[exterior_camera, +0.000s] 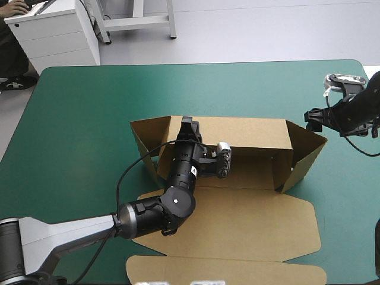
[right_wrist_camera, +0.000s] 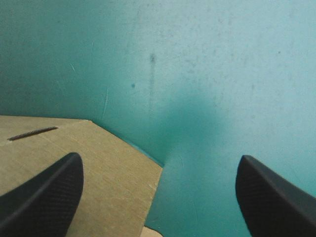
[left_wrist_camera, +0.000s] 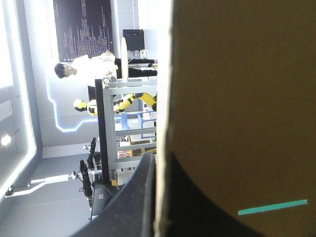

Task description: Fold the box

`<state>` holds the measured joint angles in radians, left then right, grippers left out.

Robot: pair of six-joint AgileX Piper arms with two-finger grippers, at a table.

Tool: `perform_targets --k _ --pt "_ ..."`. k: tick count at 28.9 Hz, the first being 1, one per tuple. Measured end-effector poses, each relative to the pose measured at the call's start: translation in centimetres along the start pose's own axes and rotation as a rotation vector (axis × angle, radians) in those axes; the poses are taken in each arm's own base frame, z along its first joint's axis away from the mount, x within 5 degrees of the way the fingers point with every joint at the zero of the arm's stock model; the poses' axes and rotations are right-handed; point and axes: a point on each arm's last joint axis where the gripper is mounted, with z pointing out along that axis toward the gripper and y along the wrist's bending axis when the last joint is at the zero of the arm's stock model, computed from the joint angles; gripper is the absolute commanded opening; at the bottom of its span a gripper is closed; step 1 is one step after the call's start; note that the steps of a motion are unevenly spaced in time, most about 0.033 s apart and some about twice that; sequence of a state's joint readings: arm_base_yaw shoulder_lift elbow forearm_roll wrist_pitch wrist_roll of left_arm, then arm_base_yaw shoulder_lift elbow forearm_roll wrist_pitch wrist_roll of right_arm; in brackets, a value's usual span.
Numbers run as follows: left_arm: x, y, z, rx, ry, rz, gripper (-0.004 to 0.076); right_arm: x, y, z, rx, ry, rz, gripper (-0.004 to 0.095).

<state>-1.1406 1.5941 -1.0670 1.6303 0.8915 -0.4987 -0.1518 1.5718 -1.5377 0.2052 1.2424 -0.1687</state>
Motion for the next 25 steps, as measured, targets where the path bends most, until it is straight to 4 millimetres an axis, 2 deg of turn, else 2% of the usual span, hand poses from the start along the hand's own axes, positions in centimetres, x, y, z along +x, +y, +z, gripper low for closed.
perform_targets --k 6,17,21,25 --pt "0.0 0.0 0.0 -0.001 -0.001 0.001 -0.001 2.8 0.7 -1.6 -0.008 -0.01 -0.019 0.0776" --pt "0.0 0.0 0.0 -0.002 0.001 0.0 -0.001 8.6 2.0 -1.4 -0.089 -0.05 -0.101 0.0768" --pt "0.0 0.0 0.0 -0.002 0.001 0.0 -0.001 9.8 2.5 -1.2 -0.132 -0.086 -0.202 0.0768" --pt "0.0 0.0 0.0 -0.002 0.002 0.0 -0.001 10.2 2.9 -0.7 -0.192 -0.112 -0.305 0.0768"
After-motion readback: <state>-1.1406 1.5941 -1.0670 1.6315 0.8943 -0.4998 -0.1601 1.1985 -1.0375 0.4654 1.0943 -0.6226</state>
